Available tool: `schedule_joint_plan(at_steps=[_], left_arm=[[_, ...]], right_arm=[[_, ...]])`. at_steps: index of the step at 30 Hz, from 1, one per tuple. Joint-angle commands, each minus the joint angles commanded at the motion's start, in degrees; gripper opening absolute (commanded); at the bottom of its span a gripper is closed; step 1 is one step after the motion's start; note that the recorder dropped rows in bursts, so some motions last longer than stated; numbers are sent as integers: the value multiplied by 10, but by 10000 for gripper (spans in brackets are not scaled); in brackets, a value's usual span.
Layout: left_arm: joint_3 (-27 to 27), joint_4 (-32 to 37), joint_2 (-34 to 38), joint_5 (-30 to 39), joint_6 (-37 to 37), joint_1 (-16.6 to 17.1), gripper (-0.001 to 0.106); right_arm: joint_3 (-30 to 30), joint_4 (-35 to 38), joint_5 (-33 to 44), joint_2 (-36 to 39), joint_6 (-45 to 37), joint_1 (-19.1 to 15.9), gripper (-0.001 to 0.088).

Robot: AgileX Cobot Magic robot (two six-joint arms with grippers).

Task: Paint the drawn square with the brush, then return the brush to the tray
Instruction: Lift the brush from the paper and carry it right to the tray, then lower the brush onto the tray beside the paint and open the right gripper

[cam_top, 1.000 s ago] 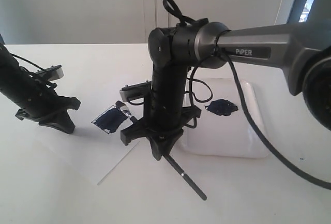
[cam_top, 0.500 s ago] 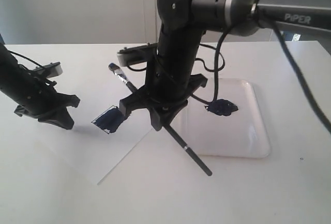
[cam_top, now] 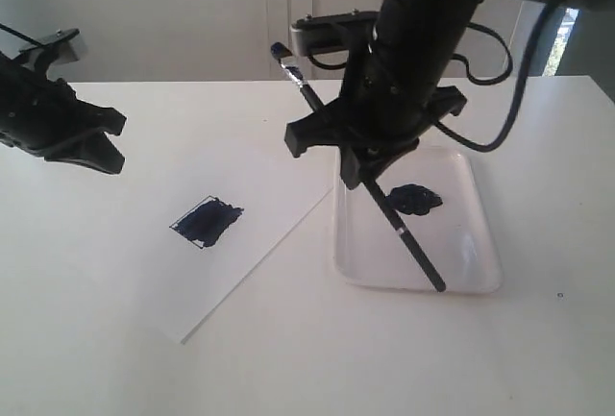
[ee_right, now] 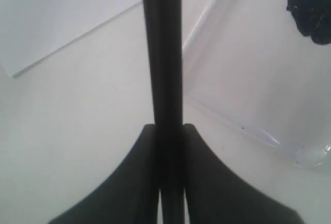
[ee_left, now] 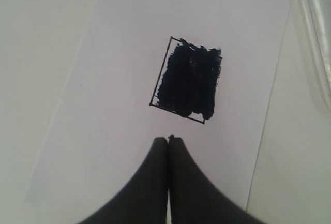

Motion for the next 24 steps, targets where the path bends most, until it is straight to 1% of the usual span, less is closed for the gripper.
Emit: schedule_joint_plan(at_steps=[3, 6, 8, 11, 14, 17, 20, 23, 24], left_arm=[[36, 7, -27, 2, 0, -6, 0], [78, 14, -53, 1, -2, -22, 0], [112, 15, -72, -8, -2, -41, 0], [158, 16, -104, -31, -13, -70, 0], [199, 25, -142, -43, -30, -87, 0], [231, 38, -189, -46, -54, -89, 0], [247, 62, -233, -39, -79, -89, 0], [250, 62, -265, -29, -84, -89, 0], [250, 66, -279, -29, -93, -89, 0]], right_arm=[[56, 0, -41, -18, 9, 0, 0], [107, 0, -77, -29, 23, -1, 0], [137, -5, -104, -32, 35, -2, 0], [175, -12, -123, -35, 55, -12, 0], [216, -21, -145, -39, 55, -17, 0], [259, -39, -174, -53, 75, -24, 0], [290, -58, -183, -66, 75, -36, 0], [313, -102, -180, -80, 74, -56, 0], [321, -128, -180, -85, 74, -70, 0]])
